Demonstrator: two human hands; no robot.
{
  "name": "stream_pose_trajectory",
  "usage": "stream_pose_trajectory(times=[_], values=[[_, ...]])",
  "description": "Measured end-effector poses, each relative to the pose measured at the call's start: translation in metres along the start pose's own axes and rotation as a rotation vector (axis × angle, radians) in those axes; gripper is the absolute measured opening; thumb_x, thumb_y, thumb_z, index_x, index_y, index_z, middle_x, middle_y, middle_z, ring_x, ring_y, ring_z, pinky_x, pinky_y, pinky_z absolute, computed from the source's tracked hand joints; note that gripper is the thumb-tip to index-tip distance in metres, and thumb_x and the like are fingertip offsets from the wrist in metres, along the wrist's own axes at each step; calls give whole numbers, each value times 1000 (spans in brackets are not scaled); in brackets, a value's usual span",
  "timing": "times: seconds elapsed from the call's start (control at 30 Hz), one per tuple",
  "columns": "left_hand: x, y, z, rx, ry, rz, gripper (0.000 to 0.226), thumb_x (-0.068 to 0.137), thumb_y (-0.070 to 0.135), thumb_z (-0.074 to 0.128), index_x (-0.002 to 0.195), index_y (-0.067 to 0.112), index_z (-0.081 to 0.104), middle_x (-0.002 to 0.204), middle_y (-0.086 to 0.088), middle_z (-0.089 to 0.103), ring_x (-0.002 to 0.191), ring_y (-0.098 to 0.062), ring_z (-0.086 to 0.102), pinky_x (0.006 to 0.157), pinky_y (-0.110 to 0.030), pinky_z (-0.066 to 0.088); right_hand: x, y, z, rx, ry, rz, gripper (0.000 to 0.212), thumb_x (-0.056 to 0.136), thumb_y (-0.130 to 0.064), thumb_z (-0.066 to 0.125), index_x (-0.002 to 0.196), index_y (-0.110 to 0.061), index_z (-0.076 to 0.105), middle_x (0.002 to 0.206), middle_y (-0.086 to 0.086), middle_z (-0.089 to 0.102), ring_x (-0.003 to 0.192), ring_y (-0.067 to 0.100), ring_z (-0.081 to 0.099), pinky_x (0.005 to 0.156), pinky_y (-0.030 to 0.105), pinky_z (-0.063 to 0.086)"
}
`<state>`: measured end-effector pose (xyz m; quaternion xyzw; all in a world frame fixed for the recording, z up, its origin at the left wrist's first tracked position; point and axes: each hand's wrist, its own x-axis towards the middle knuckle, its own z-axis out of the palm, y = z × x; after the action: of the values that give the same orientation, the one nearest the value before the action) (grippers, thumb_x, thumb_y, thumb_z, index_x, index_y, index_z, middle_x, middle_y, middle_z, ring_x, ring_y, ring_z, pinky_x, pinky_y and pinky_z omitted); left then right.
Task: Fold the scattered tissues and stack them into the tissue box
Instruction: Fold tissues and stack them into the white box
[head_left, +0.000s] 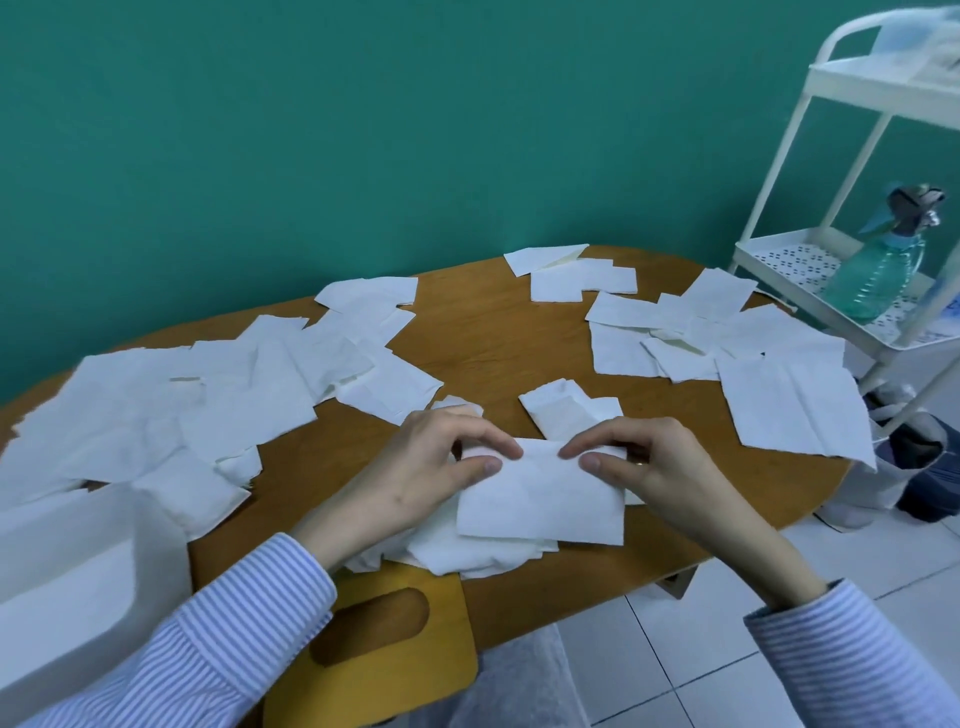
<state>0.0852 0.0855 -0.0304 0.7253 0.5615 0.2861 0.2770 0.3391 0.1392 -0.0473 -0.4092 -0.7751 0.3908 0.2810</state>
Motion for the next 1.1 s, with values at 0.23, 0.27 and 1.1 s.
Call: stream_pose_trajectory(times=[0.23,0.27,1.1], values=[[-71,-8,-74,7,208,-121,24,86,16,77,99,36,78,90,13,68,72,-7,54,67,-14,40,37,-71,40,16,-106,-161,19,89,-14,70,90,-32,79,89,-18,72,72,14,60,62,29,45],[-83,-9,-85,22,234,-143,24,86,16,77,99,36,78,89,15,68,73,-8,55,68,-14,41,42,-83,49,11,-130,-194,19,89,-14,71,91,-31,79,90,-17,72,73,11,60,61,26,44],[-291,-129,-187,321,419,-552,23,88,19,76,103,37,75,97,20,64,78,1,56,70,-15,42,91,-212,310,-488,-456,-591,27,92,-13,57,102,-30,75,102,-10,70,99,12,61,99,30,35]])
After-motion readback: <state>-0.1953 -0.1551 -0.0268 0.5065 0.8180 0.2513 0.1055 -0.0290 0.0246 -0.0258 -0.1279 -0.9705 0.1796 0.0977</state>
